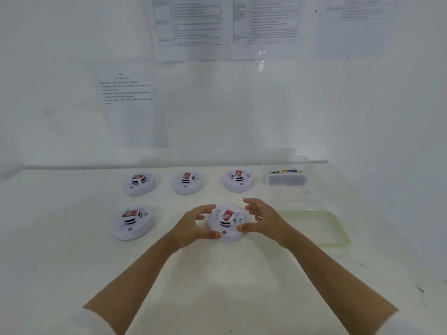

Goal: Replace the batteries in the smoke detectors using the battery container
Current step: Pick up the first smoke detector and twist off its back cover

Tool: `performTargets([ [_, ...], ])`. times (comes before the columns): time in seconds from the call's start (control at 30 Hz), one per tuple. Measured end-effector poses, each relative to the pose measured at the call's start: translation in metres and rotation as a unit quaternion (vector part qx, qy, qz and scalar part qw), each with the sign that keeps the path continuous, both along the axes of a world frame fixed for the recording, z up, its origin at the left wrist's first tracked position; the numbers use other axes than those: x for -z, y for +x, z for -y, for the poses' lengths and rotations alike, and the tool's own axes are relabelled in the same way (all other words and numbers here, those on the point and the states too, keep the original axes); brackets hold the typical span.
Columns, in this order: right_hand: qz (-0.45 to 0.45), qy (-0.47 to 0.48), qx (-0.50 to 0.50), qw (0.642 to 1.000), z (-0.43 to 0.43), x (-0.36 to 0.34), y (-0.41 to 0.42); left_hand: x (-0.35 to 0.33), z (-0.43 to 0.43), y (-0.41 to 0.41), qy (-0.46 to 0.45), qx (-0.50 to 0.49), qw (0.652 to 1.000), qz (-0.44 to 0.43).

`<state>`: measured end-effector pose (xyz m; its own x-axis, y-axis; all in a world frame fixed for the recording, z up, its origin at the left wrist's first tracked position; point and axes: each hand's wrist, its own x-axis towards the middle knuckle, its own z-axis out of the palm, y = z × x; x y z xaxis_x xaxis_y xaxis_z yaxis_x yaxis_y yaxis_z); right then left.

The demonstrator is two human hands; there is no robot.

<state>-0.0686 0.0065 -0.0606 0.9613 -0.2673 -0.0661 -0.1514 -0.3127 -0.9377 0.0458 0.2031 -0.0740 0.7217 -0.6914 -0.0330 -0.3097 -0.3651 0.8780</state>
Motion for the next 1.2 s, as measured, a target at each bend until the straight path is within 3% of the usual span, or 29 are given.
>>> performTargets([
  [0.47,-0.147,-0.194,-0.048,0.969,-0.014,-0.001,0.028,0.022,0.022,0.037,0.081,0.106,0.990,0.043],
  [1.0,-0.104,-0.256,-0.087,0.957,-0.015,-0.015,0.029,0.014,0.023,0.040,0.071,0.106,0.989,0.074],
  [1.2,-0.061,-0.200,-0.045,0.977,-0.003,-0.027,0.029,-0.016,0.030,0.042,0.038,0.109,0.991,0.064],
])
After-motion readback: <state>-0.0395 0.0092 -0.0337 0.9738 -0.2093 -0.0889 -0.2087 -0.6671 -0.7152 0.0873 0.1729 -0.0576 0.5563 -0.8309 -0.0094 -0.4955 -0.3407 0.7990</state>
